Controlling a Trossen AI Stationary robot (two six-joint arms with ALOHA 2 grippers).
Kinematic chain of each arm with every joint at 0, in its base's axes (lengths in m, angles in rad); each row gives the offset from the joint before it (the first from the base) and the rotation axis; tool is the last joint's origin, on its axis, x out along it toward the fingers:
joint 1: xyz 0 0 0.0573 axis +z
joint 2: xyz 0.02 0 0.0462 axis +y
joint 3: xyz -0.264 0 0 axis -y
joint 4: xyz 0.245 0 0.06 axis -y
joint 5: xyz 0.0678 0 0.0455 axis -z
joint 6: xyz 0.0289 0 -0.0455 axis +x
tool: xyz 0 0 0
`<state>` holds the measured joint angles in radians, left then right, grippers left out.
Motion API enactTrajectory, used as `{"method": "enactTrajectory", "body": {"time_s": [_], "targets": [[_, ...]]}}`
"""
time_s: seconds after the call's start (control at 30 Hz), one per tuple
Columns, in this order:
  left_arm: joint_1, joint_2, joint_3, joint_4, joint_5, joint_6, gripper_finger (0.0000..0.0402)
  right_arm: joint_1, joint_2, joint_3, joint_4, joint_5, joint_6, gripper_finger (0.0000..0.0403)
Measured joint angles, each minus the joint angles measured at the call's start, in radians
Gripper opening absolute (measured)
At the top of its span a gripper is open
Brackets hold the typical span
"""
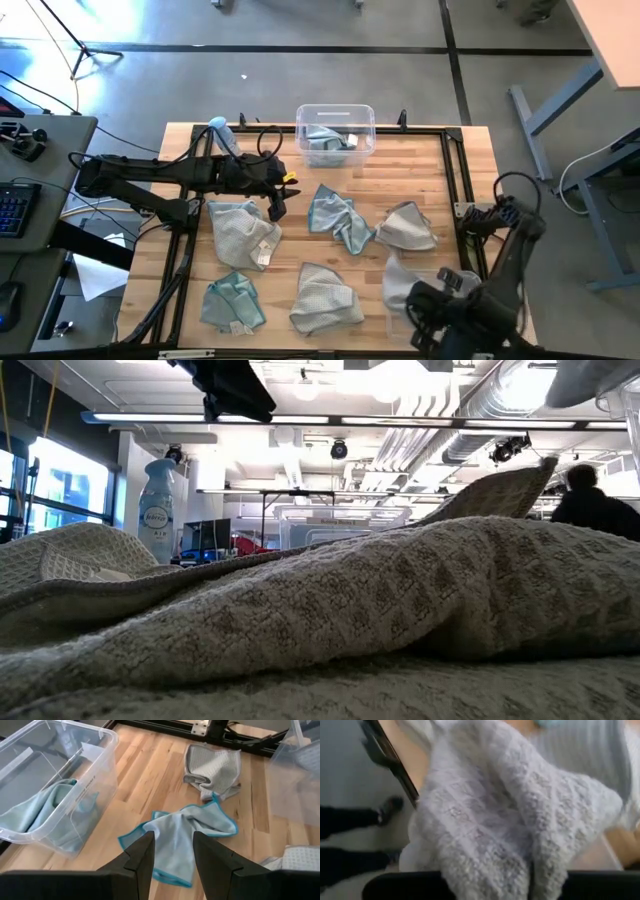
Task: Sort microfiber towel by color & place in baskets
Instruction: Put the gray towel into the bottom transparent bin
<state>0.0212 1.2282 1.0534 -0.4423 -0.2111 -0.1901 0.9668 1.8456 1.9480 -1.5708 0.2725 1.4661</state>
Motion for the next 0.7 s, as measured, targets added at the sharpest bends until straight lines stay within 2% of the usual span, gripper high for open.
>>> {"method": "enactTrajectory", "body": {"time_s": [0.07,0.17,0.37,0.43,0.53,0.7], "targets": [[0.000,0.000,0.000,0.000,0.000,0.013,0.0121,0.004,0.020,-0.001,0.000,-0.060,0.042,0.0000],[0.000,0.000,0.000,0.000,0.000,0.032,0.0121,0.037,0.014,-0.047,0.003,-0.067,0.185,0.0000],[0.005,0.000,0.000,-0.001,0.041,0.080,0.0121,0.091,-0.083,-0.271,0.021,-0.067,0.566,0.0000],[0.013,0.000,0.000,-0.001,0.063,0.090,0.0121,0.095,-0.125,-0.353,0.090,-0.073,0.640,0.0000],[0.028,0.000,0.000,-0.002,0.095,0.090,0.0121,0.076,-0.179,-0.473,0.291,-0.092,0.641,0.0000],[0.045,0.000,0.000,-0.003,0.130,0.090,0.0121,0.065,-0.214,-0.625,0.522,-0.117,0.677,0.0000]]}}
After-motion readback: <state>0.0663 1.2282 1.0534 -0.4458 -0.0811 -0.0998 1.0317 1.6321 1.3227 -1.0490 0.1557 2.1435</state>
